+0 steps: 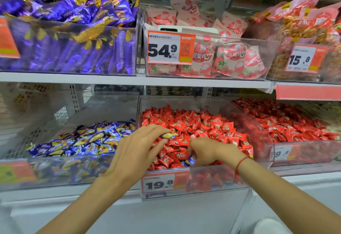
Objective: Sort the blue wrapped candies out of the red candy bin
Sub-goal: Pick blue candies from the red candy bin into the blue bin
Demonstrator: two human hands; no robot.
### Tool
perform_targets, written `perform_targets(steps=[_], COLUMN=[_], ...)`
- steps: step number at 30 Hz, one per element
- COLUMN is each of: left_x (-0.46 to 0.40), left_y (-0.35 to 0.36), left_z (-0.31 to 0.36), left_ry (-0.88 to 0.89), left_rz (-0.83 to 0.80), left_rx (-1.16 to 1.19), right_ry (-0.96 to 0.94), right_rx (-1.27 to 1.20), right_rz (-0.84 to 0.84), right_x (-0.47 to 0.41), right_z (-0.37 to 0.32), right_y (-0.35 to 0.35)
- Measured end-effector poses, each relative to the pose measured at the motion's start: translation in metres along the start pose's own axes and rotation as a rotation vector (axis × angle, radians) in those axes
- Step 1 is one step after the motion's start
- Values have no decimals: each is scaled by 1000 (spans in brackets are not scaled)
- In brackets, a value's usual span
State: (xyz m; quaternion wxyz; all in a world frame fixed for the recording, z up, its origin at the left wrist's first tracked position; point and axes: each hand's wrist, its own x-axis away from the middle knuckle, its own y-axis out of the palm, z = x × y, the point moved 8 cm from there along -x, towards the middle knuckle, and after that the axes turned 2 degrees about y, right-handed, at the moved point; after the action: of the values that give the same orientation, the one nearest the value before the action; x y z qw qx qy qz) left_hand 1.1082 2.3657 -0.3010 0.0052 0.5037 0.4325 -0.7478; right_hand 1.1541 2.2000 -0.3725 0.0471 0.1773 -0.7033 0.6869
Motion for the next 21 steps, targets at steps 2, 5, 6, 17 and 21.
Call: perform_targets(steps=[2, 5, 6, 17, 21], left_x=[0, 0, 1, -5, -4], left_y=[-1, 1, 3, 18, 14], left_z=[-5, -16, -19, -13, -12], left_ry=[-91, -259, -306, -551, -531], left_rz=[-16, -48, -37, 10, 23], left_rx=[68, 223, 292, 829, 856], right_ry=[20, 54, 47, -2, -25], right_rx=[-76, -427, -585, -1481, -1529], right_rz=[97, 226, 277, 648, 520], right_x=[-1, 7, 13, 52, 48], right_z=[10, 33, 37, -28, -41], right_y=[-10, -21, -23, -48, -44])
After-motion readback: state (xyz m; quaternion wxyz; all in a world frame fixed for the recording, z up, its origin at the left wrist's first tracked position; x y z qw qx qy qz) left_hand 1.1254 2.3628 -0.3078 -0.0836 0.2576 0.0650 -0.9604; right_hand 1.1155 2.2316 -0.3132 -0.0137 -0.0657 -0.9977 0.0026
